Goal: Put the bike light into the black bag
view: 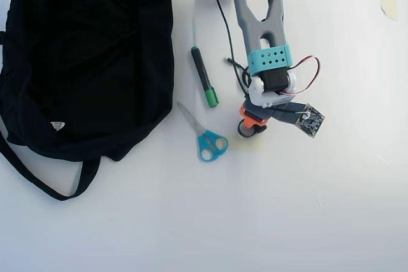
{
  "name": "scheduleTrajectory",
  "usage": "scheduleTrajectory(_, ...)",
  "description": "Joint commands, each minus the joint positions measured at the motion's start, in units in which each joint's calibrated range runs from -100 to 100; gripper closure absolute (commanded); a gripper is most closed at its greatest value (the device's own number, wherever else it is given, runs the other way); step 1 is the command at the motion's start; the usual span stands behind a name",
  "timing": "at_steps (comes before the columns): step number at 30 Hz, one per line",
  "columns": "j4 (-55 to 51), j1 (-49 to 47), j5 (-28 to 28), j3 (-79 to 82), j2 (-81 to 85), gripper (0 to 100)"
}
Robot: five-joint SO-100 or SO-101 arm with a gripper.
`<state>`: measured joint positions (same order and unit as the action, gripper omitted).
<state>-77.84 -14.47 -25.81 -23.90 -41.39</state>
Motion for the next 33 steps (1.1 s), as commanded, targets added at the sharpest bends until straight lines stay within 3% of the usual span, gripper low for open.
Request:
scheduleTrajectory(1, 0.2, 0.6, -0.2, -1.6, 0.8, 83)
scheduleTrajectory(11, 0.2, 0.6, -0.1, -1.6, 0.8, 97)
scheduleTrajectory(22, -0.1, 1.1, 0.5, -1.8, 1.6, 98)
scheduleTrajectory(33, -9.1, 1.0, 1.0, -9.0, 2.1, 98)
